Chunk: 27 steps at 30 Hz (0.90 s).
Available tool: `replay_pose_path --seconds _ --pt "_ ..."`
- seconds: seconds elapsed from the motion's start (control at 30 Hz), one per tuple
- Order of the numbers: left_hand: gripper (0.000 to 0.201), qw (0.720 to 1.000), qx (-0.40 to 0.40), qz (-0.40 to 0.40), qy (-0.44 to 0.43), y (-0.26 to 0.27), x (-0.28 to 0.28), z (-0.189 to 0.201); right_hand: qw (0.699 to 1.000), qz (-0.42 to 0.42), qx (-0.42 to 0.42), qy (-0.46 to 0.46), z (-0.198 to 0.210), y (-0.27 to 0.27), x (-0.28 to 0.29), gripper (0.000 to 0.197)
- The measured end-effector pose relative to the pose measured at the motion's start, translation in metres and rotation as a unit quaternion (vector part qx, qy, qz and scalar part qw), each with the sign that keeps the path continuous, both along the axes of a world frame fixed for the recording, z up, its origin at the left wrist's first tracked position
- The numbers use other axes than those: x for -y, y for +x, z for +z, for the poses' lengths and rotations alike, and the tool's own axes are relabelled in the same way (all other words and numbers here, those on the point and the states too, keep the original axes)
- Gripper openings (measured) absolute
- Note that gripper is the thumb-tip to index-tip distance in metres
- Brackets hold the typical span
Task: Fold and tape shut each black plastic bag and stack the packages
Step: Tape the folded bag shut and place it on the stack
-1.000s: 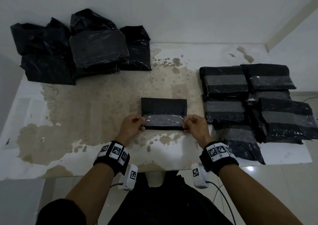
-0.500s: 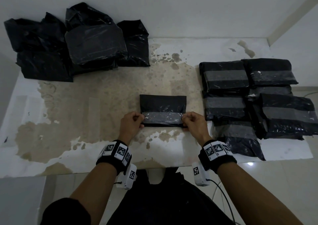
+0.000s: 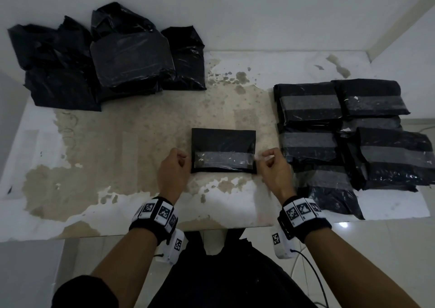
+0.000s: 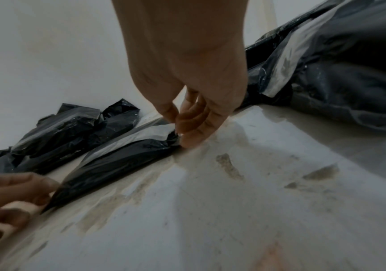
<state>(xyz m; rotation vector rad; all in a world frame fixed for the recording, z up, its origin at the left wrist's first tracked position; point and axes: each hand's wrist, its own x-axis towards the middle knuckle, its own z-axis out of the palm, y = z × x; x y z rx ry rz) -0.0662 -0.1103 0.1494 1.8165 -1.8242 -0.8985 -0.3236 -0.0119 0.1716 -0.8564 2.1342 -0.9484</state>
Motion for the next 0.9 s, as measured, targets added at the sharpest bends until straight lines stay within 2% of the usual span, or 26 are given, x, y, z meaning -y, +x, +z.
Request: replay_pose_path --seconds 0.07,0.13,0.2,0.27,0.33,0.47,0.53,0.73,0.9 --pt "0.011 0.997 0.015 -0.008 -0.07 -0.002 -0.005 0.006 0.994 0.045 -0.09 -0.041 0.007 0.007 -0.001 0.006" --pt "0.023 0.981 0.04 -0.104 -0.156 -0.01 -0.012 0.007 0.977 0.111 -0.163 -0.083 0.007 0.017 0.003 0.009" --pt "0.042 0.951 0.07 -0.229 -0.194 -0.021 -0.021 -0.002 0.943 0.195 -0.249 -0.105 0.0 0.031 0.009 0.027" --pt "0.054 0.918 0.115 -0.317 -0.207 -0.03 -0.029 -0.019 0.908 0.278 -0.298 -0.103 -0.012 0.047 0.012 0.045" --pt "0.058 0.9 0.155 -0.351 -0.207 -0.035 -0.033 -0.033 0.881 0.344 -0.316 -0.072 -0.025 0.062 0.009 0.059" --pt "0.064 0.899 0.195 -0.354 -0.171 -0.035 -0.04 -0.046 0.851 0.384 -0.357 -0.02 -0.046 0.066 -0.001 0.068" --pt "0.065 0.903 0.198 -0.345 -0.162 -0.035 -0.042 -0.047 0.851 0.376 -0.367 -0.009 -0.05 0.063 -0.005 0.069" --pt "0.067 0.912 0.19 -0.328 -0.154 -0.034 -0.042 -0.048 0.888 0.313 -0.336 0.012 -0.056 0.054 -0.017 0.073" --pt "0.068 0.916 0.21 -0.312 -0.139 -0.038 -0.046 -0.045 0.884 0.312 -0.346 0.03 -0.055 0.049 -0.019 0.075"
